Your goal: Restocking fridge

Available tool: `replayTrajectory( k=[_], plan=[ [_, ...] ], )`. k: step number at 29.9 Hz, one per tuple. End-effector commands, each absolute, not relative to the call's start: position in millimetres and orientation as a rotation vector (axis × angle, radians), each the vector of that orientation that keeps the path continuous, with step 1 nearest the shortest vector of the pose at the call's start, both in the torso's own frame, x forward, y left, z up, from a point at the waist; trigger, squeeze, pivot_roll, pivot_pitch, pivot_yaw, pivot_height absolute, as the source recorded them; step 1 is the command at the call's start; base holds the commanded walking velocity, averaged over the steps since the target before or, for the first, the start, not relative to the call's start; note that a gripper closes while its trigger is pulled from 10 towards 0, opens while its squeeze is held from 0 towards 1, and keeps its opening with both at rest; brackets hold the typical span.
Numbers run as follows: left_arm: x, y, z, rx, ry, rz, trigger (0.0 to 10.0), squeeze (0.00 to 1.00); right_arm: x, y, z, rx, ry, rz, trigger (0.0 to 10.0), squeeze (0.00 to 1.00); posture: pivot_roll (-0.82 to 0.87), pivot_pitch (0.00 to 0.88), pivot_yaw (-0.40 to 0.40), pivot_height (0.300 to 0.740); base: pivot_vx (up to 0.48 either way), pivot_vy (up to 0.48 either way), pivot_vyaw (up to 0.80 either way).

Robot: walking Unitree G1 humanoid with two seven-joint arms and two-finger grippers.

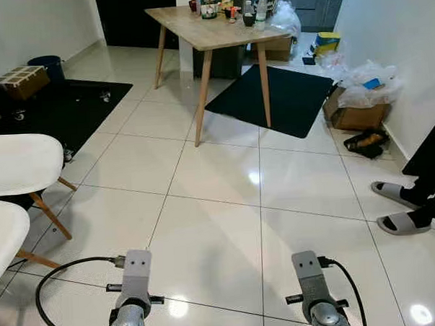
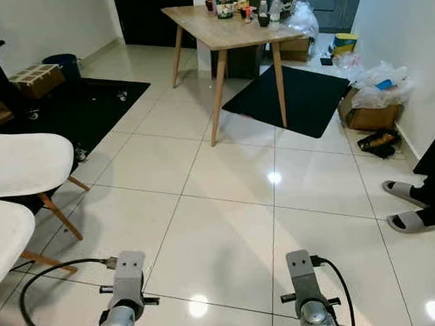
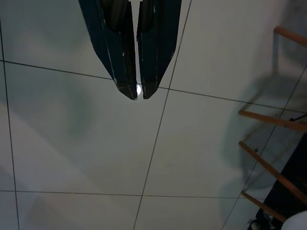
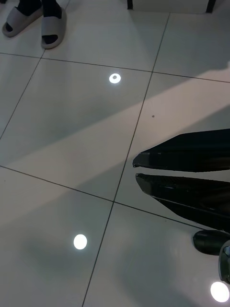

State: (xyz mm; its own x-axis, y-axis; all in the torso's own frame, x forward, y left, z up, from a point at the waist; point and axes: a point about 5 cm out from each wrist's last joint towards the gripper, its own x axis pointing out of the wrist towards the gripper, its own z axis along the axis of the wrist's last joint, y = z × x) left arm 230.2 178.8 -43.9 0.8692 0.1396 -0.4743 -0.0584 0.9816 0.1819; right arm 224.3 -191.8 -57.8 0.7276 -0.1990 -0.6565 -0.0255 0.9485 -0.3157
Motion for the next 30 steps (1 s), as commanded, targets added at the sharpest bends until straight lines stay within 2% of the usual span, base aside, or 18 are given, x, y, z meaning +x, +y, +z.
replayTrajectory(
  k=[1, 6, 30],
  plan=[
    [227.7, 182.9, -45.6, 0.169, 0.522, 0.113, 10.0, 0.00, 218.4, -193.0, -61.8, -0.316, 0.785, -0.103, 10.0, 0.00, 0.00, 0.000, -0.025, 0.740, 0.000, 0.000, 0.00],
    [227.8, 181.7, -45.7, 0.173, 0.520, 0.113, 10.0, 0.00, 218.5, -191.8, -62.0, -0.299, 0.786, -0.090, 10.0, 0.00, 0.01, 0.000, -0.026, 0.740, 0.000, 0.000, -0.13],
    [230.2, 181.0, -44.2, 0.160, 0.513, 0.116, 10.0, 0.00, 220.5, -188.3, -61.3, -0.342, 0.778, -0.054, 10.0, 0.00, 0.01, 0.000, -0.030, 0.740, 0.000, 0.000, -0.80]
  ],
)
